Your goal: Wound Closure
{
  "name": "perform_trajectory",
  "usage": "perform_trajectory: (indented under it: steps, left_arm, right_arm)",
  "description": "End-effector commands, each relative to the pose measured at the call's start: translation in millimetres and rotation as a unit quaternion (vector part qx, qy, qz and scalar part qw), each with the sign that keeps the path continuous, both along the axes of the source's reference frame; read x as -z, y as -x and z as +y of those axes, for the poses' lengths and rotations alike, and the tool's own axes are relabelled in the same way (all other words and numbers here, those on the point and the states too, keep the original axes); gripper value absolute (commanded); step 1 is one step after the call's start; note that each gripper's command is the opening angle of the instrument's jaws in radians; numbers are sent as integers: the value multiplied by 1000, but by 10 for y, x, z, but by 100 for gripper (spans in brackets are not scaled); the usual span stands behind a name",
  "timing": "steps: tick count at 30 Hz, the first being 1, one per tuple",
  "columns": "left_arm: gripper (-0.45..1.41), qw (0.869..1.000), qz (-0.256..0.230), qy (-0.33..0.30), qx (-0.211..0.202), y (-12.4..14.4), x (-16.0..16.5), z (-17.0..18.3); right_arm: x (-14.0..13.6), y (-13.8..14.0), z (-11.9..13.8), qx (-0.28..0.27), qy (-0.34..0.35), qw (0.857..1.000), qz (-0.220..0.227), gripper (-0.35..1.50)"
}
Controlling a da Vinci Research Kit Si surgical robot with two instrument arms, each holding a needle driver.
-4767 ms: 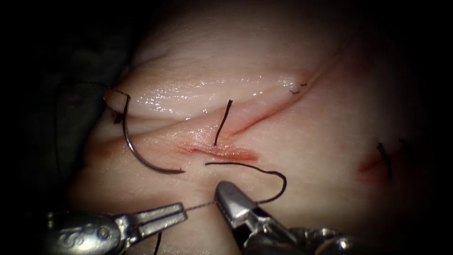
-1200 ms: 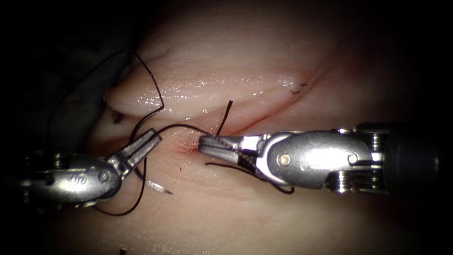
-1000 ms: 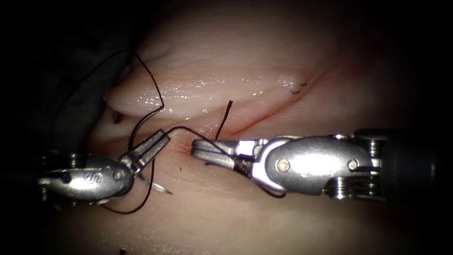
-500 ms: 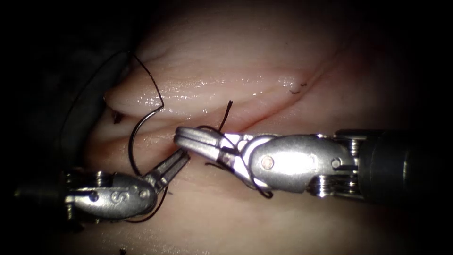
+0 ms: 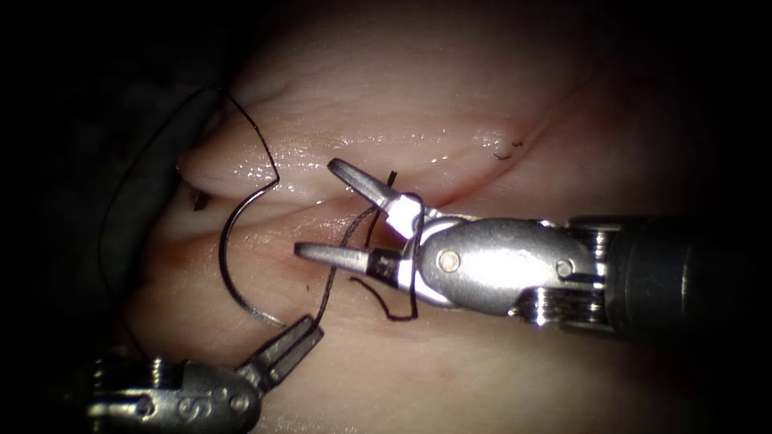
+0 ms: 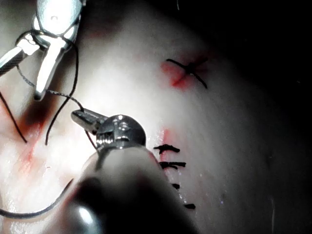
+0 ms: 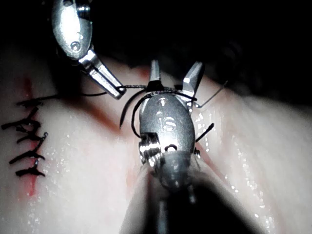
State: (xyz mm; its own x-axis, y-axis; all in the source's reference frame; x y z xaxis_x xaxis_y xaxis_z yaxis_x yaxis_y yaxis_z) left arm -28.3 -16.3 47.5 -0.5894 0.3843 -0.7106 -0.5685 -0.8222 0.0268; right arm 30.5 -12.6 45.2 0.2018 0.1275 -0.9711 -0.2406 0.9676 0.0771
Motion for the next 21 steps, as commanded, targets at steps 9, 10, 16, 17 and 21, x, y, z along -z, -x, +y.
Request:
perform_trajectory:
  steps: [9, 10, 16, 17, 21]
  left_arm:
    - [-45, 1000, -8, 19, -20, -5, 20, 16]
    - [-45, 999, -5, 23, -21, -8, 21, 19]
    - [-45, 999, 7, 31, -22, -18, 28, 28]
    - [-45, 999, 7, 31, -22, -18, 28, 28]
    - [-45, 999, 18, 39, -24, -23, 32, 43]
  right_arm:
    - [-24, -11, -16, 41, 0, 998, -53, 71]
    - [-27, -12, -18, 47, 0, 997, -58, 69]
    - [-44, -15, -25, 84, -1, 992, -95, 66]
    - [-44, -15, -25, 84, -1, 992, -95, 66]
    - [-48, -16, -30, 109, -3, 989, -98, 73]
